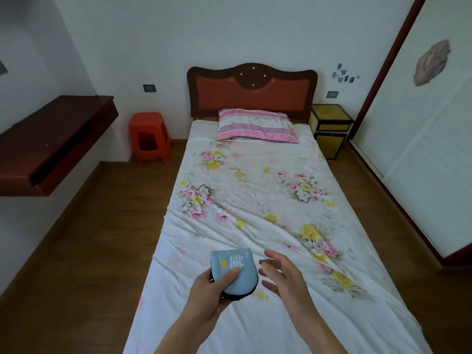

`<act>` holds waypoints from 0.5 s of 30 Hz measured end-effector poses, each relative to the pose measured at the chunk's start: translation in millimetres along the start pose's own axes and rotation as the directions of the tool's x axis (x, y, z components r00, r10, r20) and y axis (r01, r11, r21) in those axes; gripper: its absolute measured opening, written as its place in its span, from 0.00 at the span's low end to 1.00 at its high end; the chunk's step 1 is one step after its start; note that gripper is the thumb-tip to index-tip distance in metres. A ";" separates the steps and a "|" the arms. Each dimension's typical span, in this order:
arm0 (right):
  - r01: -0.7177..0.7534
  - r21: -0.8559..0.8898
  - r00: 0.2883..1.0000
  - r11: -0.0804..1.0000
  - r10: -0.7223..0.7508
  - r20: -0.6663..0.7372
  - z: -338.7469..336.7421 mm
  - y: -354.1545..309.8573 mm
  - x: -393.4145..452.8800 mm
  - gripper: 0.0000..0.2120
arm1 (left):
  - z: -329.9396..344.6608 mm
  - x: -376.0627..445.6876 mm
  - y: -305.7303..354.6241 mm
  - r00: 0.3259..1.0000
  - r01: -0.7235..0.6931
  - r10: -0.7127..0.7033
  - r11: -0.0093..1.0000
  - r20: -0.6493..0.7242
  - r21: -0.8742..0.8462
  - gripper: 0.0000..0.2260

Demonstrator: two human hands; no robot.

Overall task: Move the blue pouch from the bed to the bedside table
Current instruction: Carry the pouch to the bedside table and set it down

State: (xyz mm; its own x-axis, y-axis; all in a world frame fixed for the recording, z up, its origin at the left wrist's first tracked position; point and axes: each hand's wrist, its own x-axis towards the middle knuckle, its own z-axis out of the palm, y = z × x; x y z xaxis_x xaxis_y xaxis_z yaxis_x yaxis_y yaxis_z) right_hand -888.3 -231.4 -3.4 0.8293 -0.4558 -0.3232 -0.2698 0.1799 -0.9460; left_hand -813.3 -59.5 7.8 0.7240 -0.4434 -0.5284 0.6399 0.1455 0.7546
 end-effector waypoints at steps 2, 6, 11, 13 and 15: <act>-0.087 0.096 0.996 0.992 0.088 -0.006 -6.4 3.9 -3.5 0.19 | 8.4 -0.4 -3.1 1.000 -0.022 0.022 0.999 -0.001 0.037 0.22; -0.167 0.214 0.985 0.963 0.173 -0.008 -22.9 9.0 -7.7 0.15 | 25.9 0.4 -10.1 0.999 -0.054 0.054 0.996 0.005 0.065 0.20; -0.169 0.244 0.983 0.955 0.182 -0.033 -39.0 13.4 -13.4 0.12 | 42.8 0.8 -18.6 0.996 -0.089 0.089 0.990 0.008 0.112 0.20; -0.160 0.241 0.984 0.957 0.174 -0.038 -42.2 14.7 -15.5 0.12 | 45.4 2.5 -20.9 0.994 -0.106 0.104 0.986 0.021 0.129 0.20; -0.153 0.243 0.983 0.958 0.173 -0.063 -42.4 15.0 -21.1 0.13 | 45.2 4.6 -23.9 0.993 -0.113 0.106 0.981 0.051 0.159 0.20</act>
State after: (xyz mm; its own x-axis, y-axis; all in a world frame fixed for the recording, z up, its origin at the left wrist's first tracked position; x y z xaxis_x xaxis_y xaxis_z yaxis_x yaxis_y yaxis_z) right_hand -930.6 -256.1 -11.9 0.7375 -0.4720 -0.4829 -0.2664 0.4538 -0.8504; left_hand -836.9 -105.0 5.0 0.7735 -0.4703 -0.4248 0.5049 0.0522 0.8616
